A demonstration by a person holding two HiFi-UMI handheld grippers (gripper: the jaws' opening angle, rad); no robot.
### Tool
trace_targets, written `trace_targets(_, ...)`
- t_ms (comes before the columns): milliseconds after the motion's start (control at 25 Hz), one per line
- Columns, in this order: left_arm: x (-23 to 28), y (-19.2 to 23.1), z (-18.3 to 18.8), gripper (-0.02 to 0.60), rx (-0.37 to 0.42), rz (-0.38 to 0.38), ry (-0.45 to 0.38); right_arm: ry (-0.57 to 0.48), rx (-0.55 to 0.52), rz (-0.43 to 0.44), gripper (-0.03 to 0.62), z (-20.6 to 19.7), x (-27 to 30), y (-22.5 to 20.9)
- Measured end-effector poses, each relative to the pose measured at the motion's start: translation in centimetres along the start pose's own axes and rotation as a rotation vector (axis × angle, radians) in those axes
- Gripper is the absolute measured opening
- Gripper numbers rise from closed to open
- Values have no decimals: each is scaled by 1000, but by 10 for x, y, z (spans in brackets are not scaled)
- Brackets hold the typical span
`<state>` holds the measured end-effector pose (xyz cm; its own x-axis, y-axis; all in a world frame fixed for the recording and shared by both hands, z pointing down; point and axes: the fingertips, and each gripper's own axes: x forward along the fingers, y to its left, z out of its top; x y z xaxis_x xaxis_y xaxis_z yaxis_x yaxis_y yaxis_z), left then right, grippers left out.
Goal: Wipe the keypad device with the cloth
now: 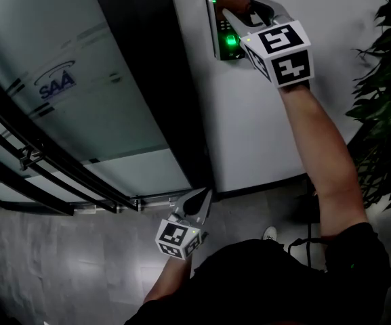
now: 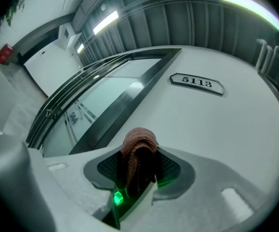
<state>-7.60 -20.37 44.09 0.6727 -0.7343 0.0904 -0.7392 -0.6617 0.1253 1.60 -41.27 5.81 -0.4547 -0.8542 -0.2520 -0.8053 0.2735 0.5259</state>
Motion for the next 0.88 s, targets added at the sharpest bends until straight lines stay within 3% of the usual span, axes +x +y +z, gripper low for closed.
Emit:
trace_targets(360, -12, 7, -4, 15, -8, 19, 3, 40, -60, -35, 149, -13, 21, 7)
trace_targets(880, -13, 8, -9, 15, -9, 8, 13, 83, -31, -15, 147, -53, 7, 31)
